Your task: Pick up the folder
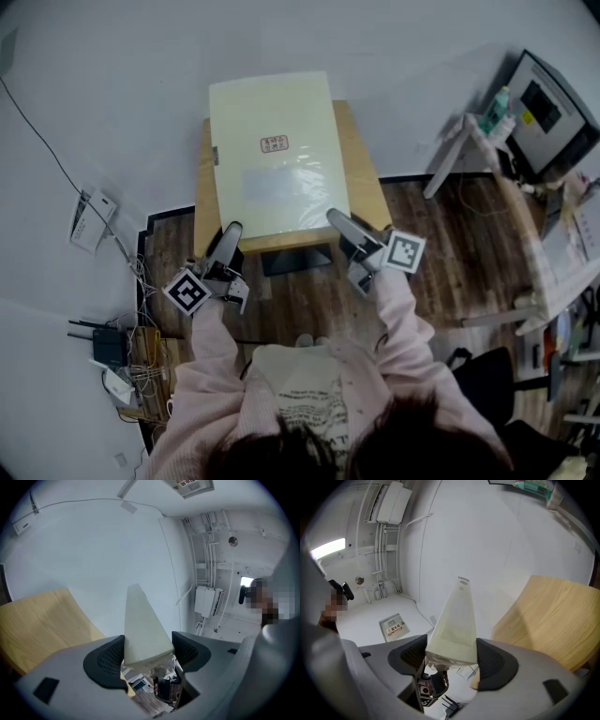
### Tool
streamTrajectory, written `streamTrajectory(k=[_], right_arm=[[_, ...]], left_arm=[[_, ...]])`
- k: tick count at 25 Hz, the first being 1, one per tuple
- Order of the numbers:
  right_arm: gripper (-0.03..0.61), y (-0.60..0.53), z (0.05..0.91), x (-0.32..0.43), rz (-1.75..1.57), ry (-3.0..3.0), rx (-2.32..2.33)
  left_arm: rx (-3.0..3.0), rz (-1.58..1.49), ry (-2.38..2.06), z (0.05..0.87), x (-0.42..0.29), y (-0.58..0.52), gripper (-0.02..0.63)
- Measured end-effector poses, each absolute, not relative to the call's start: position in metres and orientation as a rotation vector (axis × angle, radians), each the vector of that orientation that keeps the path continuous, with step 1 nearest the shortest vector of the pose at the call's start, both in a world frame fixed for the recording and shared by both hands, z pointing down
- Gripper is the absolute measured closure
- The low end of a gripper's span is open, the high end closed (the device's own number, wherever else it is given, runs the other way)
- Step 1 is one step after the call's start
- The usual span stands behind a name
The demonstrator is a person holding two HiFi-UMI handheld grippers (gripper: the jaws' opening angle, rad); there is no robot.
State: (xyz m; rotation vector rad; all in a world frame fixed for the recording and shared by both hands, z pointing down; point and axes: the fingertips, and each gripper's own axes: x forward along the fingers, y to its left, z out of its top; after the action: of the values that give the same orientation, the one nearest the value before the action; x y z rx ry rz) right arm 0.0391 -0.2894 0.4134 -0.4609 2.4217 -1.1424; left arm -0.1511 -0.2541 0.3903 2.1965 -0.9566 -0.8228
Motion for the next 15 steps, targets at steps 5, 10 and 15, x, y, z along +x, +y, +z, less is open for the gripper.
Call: streamTrajectory(k=[5,10,15], right_arm=[[0.253,-0.289,0.41,0.042,-1.121,2.44,-0.469],[0.253,-0.286,0.395,0.041,-1.08,2.465,-0.45],[0.252,-0.283,0.387,0.038,-1.065,2.46,-0.452]], left_arm=[[2.209,-0.843,-0.965,0.382,-0.152,-0.251,0.287],[2.24,-0.851,-0.96,0.371,-0.151,-0.247,0.287],[2.264,-0.865,-0.953,0.36,-0.154,-0.246,0.287]])
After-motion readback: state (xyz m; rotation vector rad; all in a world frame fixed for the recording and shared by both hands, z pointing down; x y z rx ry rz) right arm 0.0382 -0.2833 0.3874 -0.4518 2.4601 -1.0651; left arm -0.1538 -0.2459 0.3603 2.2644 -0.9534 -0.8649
